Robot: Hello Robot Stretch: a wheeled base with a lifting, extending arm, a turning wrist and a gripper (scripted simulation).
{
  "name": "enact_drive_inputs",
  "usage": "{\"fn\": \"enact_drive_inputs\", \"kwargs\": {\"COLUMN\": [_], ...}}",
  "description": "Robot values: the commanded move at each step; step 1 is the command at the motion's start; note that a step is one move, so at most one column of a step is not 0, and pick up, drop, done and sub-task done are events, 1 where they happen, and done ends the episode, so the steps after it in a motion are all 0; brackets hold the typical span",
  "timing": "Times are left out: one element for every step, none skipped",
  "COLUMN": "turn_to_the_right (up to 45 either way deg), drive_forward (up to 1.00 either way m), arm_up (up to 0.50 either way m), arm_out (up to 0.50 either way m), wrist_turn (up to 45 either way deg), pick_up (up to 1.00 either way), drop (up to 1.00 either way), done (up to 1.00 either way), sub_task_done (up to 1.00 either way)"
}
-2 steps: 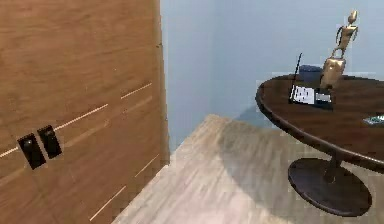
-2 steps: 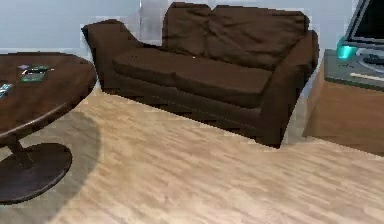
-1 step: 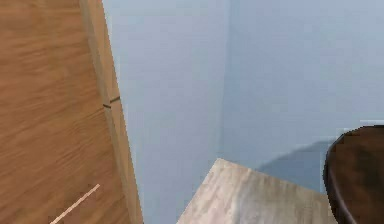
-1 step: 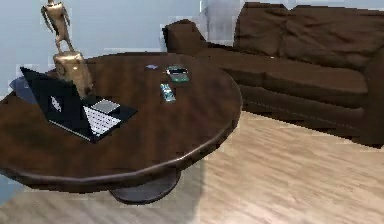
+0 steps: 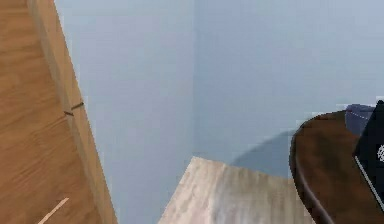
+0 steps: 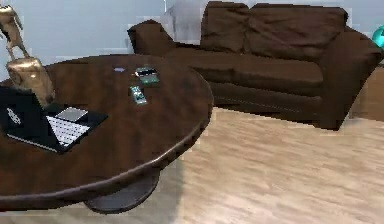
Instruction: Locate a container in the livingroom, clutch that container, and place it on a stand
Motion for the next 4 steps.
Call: {"fn": "enact_drive_inputs", "kwargs": {"turn_to_the_right": [0.0, -30.0, 45.0, 3.0], "drive_forward": [0.4, 0.0, 0.0, 0.0], "arm_up": [0.0, 0.0, 0.0, 0.0], "arm_out": [0.0, 0.0, 0.0, 0.0], "wrist_turn": [0.0, 0.0, 0.0, 0.0], "pick_up": [0.0, 0.0, 0.0, 0.0], "drop": [0.0, 0.0, 0.0, 0.0], "done": [0.0, 0.0, 0.0, 0.0], "sub_task_done": [0.0, 0.0, 0.0, 0.0]}}
